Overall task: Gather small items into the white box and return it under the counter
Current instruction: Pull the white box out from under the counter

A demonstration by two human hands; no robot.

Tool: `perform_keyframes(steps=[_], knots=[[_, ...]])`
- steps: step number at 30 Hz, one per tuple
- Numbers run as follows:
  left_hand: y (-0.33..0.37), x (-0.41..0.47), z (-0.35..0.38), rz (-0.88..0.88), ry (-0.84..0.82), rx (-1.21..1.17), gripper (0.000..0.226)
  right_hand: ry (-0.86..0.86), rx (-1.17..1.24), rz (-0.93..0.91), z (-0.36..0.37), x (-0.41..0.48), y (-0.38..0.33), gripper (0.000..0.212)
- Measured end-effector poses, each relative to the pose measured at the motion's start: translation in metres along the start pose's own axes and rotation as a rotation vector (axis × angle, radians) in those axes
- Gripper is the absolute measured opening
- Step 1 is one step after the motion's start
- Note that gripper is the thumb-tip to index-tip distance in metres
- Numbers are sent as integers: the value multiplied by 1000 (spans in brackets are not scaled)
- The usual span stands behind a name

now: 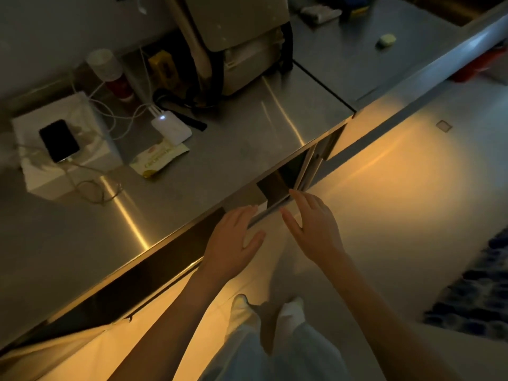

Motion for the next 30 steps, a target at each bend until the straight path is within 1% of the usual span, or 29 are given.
perform_keyframes(steps=[3,6,9,13,16,21,25,30], knots=[[-17,1,6,77,-81,-42,57,45,-4,39,17,-5,-6,68],[-34,-1,15,111,-141,-22,58,74,-16,86,35,-11,-5,62],[-46,-4,28,130,-169,-49,57,92,-29,128,53,-19,5,59],[-64,-4,60,116,-175,-59,55,104,-53,143,88,-26,31,60],[-85,-3,100,106,-150,-82,53,114,-52,131,127,-32,58,63],[-140,4,189,73,-108,-116,56,150,-71,81,213,-40,118,65],[-200,10,262,46,-69,-131,59,177,-49,77,295,-39,167,65],[-270,8,337,54,5,-144,52,178,23,78,397,-43,217,61]])
Point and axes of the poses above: each hand's wrist, its own x-axis towards the middle knuckle, its own z-axis out of the palm, y = z × x, the point moved 4 cm from there along x, towards the middle knuckle, and after that the axes turned 12 degrees about y, right-handed, at the moved point
